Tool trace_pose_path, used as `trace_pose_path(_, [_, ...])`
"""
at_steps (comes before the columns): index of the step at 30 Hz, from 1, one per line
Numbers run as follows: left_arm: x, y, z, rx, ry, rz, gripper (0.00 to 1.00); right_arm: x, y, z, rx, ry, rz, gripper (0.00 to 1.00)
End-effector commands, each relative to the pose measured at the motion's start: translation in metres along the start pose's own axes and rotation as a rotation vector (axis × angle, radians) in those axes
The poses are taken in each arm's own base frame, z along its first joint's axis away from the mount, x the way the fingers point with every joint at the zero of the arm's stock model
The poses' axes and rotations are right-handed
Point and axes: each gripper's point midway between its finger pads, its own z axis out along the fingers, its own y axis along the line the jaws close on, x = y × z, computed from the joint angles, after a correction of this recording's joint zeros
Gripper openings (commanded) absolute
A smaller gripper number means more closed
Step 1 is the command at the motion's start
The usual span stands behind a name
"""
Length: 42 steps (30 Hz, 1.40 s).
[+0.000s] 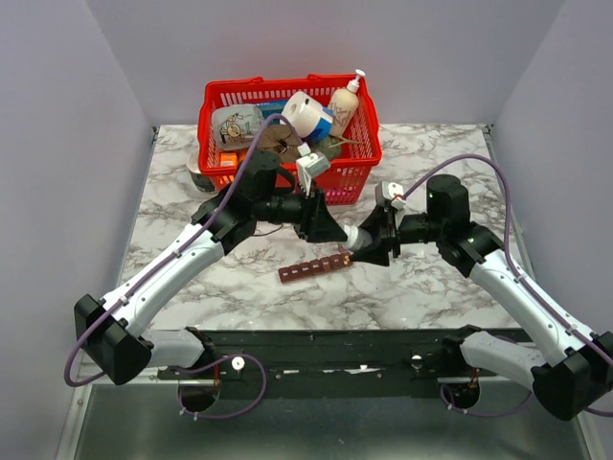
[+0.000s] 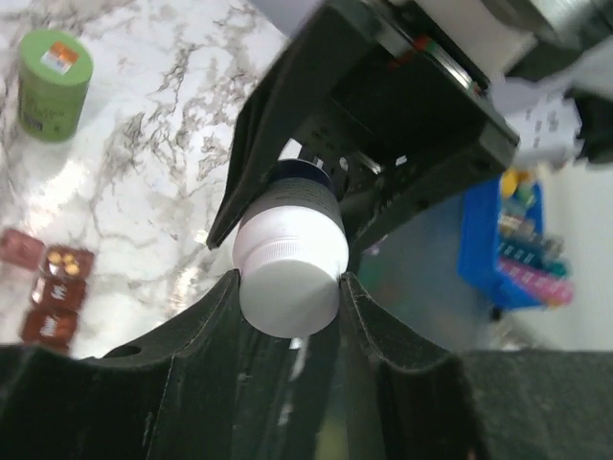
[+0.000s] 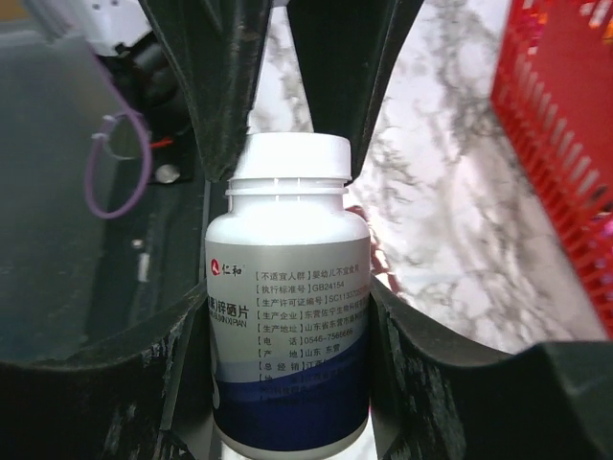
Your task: Sort the pills into containers
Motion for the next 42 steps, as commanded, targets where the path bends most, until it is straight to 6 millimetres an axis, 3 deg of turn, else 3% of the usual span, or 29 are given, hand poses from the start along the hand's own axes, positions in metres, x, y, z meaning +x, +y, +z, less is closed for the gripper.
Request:
trace_pose_path(1, [0.059, -0.031, -0.017, 0.266, 0.207, 0.347, 0.29, -0.026, 0.022, 0.003, -0.133, -0.095, 0.030, 0.01])
trace_pose_path(2, [0.061, -0.028, -0.019, 0.281, 0.207, 0.470, 0.33, -0.022, 0.025, 0.003, -0.147, -0.093, 0.055, 0.00])
trace_pose_path(7, [0.057, -0.023, -0.021, 0.260, 0.181, 0.616, 0.57, -0.022, 0.033, 0.006, -0.205, -0.103, 0.185, 0.01])
trace_pose_path(9, [0.050, -0.018, -0.018, 0.219, 0.158, 0.599, 0.76, -0.027, 0.032, 0.005, -0.202, -0.117, 0.154, 0.01])
trace_pose_path(11, [0.029, -0.031, -0.019, 0.206, 0.064, 0.576, 0.99, -0.029, 0.030, 0.006, -0.189, -0.120, 0.141, 0.01])
trace_pose_path(12, [0.025, -0.023, -0.018, 0.155, 0.029, 0.534, 0.99, -0.029, 0.029, 0.005, -0.182, -0.119, 0.118, 0.01])
trace_pose_path(13, [0.003, -0.039, -0.024, 0.155, -0.083, 0.478, 0.99, -0.031, 0.026, 0.005, -0.167, -0.122, 0.103, 0.01])
trace_pose_path(15, [-0.007, -0.030, -0.028, 0.070, -0.180, 0.392, 0.99, -0.028, 0.024, 0.005, -0.152, -0.116, 0.068, 0.00])
trace_pose_path(16, [-0.020, -0.036, -0.038, 0.031, -0.261, 0.372, 0.99, -0.028, 0.020, 0.005, -0.128, -0.114, 0.053, 0.01])
trace_pose_path(19, [-0.028, -0.017, -0.051, -0.129, -0.372, 0.056, 0.99, -0.028, 0.009, 0.003, -0.060, -0.103, -0.038, 0.01])
trace_pose_path(20, [-0.027, -0.016, -0.052, -0.134, -0.395, -0.121, 0.99, -0.029, 0.006, 0.002, -0.038, -0.101, -0.070, 0.01])
trace_pose_path(25, [-0.004, 0.006, -0.037, -0.168, -0.366, -0.562, 0.99, -0.024, -0.020, -0.002, 0.087, -0.059, -0.269, 0.01])
trace_pose_path(28, [-0.005, 0.013, -0.031, -0.174, -0.375, -0.632, 0.99, -0.021, -0.030, -0.004, 0.123, -0.038, -0.353, 0.01])
trace_pose_path(34, [-0.012, 0.025, -0.012, -0.200, -0.360, -0.696, 0.99, -0.023, -0.030, -0.003, 0.135, -0.035, -0.422, 0.01])
trace_pose_path(40, [-0.018, 0.022, -0.005, -0.164, -0.365, -0.696, 0.99, -0.016, -0.031, -0.001, 0.147, -0.019, -0.436, 0.01])
trace_pose_path(42, [-0.019, 0.021, -0.005, -0.158, -0.363, -0.691, 0.94, -0.013, -0.031, -0.001, 0.145, -0.015, -0.436, 0.01])
